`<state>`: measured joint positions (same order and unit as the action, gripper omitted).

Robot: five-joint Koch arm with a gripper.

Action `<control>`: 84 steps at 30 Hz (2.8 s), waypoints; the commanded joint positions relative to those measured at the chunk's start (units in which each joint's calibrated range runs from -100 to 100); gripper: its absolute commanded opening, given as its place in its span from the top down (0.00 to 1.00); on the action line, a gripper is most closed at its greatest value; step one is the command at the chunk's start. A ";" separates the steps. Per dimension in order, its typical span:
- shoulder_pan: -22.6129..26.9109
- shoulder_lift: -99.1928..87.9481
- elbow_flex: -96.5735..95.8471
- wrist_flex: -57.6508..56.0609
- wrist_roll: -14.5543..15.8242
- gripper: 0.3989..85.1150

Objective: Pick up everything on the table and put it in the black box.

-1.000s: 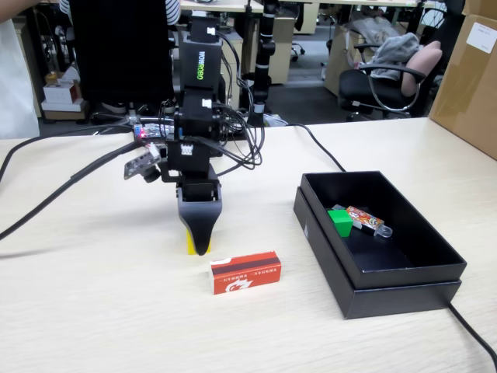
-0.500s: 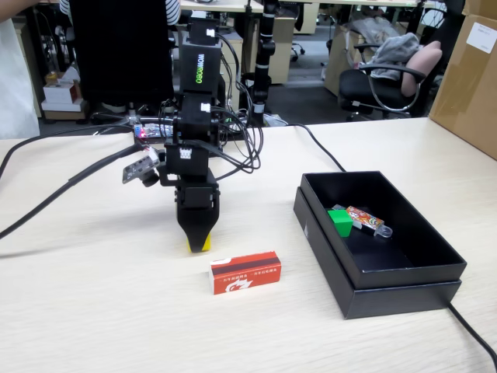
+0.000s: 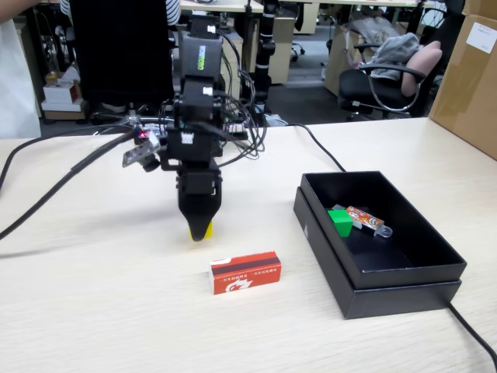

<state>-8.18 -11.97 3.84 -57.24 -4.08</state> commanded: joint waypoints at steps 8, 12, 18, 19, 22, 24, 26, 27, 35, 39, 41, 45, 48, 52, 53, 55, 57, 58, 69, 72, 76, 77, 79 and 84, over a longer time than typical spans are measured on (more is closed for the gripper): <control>8.40 -13.79 11.30 -12.61 5.03 0.92; 15.53 -15.86 16.74 -13.91 8.30 0.92; 22.27 -12.99 23.09 -13.91 11.67 0.92; 22.91 -11.04 24.00 -13.82 12.11 0.92; 23.69 -4.61 28.44 -13.82 13.09 0.92; 23.74 -0.37 31.43 -13.82 13.33 0.92; 23.69 3.65 33.97 -13.74 13.48 0.92; 23.69 5.49 34.88 -13.65 13.48 0.92; 22.56 16.62 39.32 -13.22 13.48 0.92; 22.12 19.60 39.32 -12.87 13.48 0.92; 21.98 20.98 39.32 -12.87 13.53 0.92; 21.88 22.24 38.96 -12.87 13.58 0.92; 21.93 22.70 38.96 -12.87 13.58 0.91; 21.98 22.70 38.96 -12.87 13.38 0.80; 22.03 22.70 38.87 -12.87 13.28 0.76; 21.98 22.35 38.87 -12.87 13.24 0.73; 21.98 21.90 38.78 -13.04 13.24 0.70; 21.98 21.67 38.78 -13.04 13.19 0.70; 21.64 11.34 44.58 -13.30 12.99 0.62; 20.66 4.57 45.85 -13.30 12.94 0.62; 17.83 3.88 45.58 -13.39 11.92 0.62; 17.05 4.22 45.03 -13.39 11.67 0.59; 14.65 5.03 42.67 -13.30 10.74 0.57; 10.21 7.55 37.32 -12.96 8.89 0.53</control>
<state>3.54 -3.10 40.37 -70.97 6.23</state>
